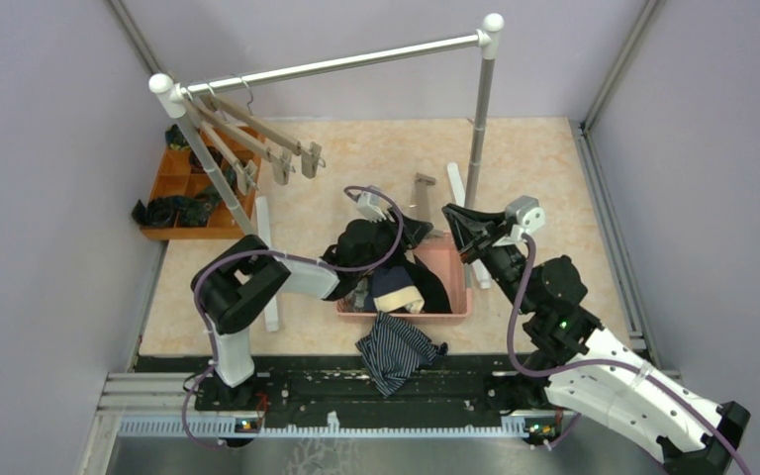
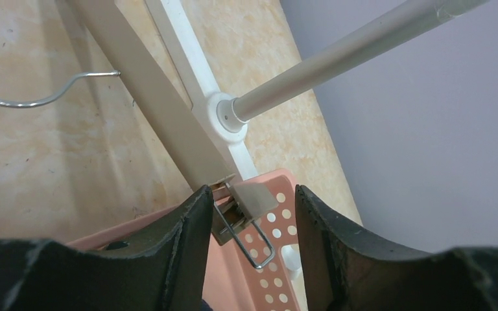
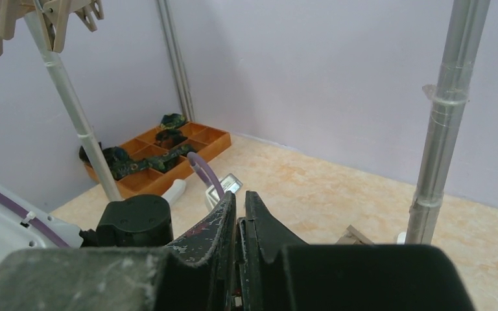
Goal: Remove the underwear clipped to the hanger
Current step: Pick up the hanger at the center of the board.
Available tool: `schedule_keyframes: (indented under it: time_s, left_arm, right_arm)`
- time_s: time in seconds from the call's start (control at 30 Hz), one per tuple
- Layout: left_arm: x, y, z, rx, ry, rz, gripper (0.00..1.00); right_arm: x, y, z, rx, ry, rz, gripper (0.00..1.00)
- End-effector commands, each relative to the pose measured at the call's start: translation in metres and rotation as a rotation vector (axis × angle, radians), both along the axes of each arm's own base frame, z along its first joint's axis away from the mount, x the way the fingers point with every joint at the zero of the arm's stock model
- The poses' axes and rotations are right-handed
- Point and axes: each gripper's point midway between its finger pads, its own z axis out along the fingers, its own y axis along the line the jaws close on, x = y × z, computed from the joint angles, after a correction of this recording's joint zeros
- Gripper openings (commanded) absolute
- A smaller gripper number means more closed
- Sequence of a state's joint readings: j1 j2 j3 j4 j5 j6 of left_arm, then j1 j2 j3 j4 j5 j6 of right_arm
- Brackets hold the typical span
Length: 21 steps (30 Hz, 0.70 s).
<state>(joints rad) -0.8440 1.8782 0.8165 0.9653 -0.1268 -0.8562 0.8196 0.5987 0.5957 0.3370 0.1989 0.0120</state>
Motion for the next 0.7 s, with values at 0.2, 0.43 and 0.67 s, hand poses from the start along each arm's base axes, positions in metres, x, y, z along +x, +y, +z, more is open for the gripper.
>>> schedule_keyframes:
  time_s: [0.2, 0.43, 0.67]
  left_arm:
    - [0.006, -0.020, 0.012, -0.030, -0.037, -0.061, 0.44]
    - [-0.001, -0.021, 0.008, -0.037, -0.013, -0.082, 0.43]
    - [-0.005, -0.025, 0.005, -0.043, -0.001, -0.099, 0.25]
  right_arm:
    - [-0.002, -0.003, 0.014, 0.059, -0.038, 0.005, 0.13]
    - [-0.004, -0.006, 0.017, 0.072, -0.047, 0.001, 0.15]
    - [-0.007, -0.011, 0.020, 0.093, -0.060, -0.004, 0.16]
